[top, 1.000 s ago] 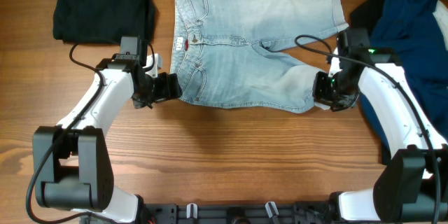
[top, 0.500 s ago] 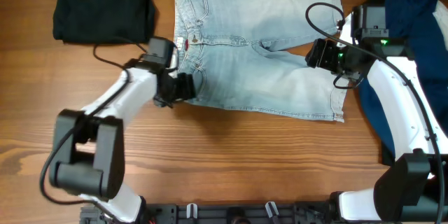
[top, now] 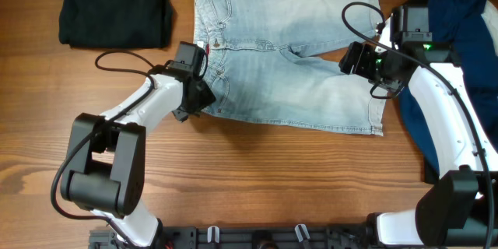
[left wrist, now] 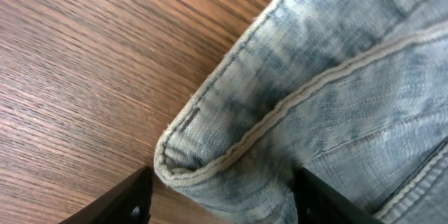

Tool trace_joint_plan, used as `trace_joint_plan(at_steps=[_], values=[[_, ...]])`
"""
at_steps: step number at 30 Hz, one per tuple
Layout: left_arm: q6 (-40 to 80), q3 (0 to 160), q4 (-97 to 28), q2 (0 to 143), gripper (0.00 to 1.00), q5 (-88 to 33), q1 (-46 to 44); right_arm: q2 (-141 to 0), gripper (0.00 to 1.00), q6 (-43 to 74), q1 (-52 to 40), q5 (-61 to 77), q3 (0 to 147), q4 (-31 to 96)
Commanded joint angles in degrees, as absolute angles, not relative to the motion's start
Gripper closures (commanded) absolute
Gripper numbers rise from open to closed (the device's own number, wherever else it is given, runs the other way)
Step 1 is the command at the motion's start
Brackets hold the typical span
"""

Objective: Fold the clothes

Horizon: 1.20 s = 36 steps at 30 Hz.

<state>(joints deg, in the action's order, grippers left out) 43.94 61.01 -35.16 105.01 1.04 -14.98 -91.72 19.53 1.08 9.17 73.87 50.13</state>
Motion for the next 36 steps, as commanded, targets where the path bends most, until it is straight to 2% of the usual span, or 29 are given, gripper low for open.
trace_joint_plan(at_steps=[1,2,3,6,11,15,22,24,27,29,32,36], values=[[47.44,59.90,-32.12,107.63,0.43,4.12,-13.61,-91.92,0.02,25.26,0.93,9.69,74.94,50.19],[47.40,59.90,-31.27,107.63,0.76,3.90,-13.76,-91.92,0.01,25.17,0.93,11.11,74.89,50.63],[46.33,59.90,-31.03,107.63,0.96,4.16,-13.87,-91.92,0.01,23.49,0.93,12.75,74.89,51.09],[44.80,59.90,-32.93,107.20,0.96,5.45,-11.70,-91.92,0.07,22.65,0.93,14.48,74.89,53.41],[44.86,59.90,-42.54,101.19,0.96,3.03,-4.12,-91.92,0.26,24.08,-0.10,16.34,74.41,60.01],[50.28,59.90,-50.33,93.78,0.96,2.44,-2.13,-91.92,0.27,28.69,-4.91,16.36,69.91,64.62],[51.51,59.90,-49.56,93.01,0.96,2.61,-5.50,-91.85,0.28,39.62,-13.76,14.48,58.54,63.94],[51.51,59.90,-49.34,93.01,0.96,2.68,-5.96,-91.85,0.28,42.26,-13.87,12.91,56.18,64.69],[51.51,59.90,-49.34,93.01,0.96,2.68,-5.96,-91.70,0.37,49.76,-13.82,8.78,52.51,64.73],[51.51,59.90,-49.28,93.01,0.96,2.66,-5.96,-91.70,0.39,53.08,-13.82,6.15,50.61,61.80],[51.48,59.90,-49.10,93.01,0.96,2.66,-5.96,-91.70,0.40,58.67,-13.82,0.05,48.93,56.07],[51.48,59.90,-49.08,93.01,0.96,2.66,-5.96,-91.70,0.43,62.59,-13.82,-7.90,48.31,54.61]])
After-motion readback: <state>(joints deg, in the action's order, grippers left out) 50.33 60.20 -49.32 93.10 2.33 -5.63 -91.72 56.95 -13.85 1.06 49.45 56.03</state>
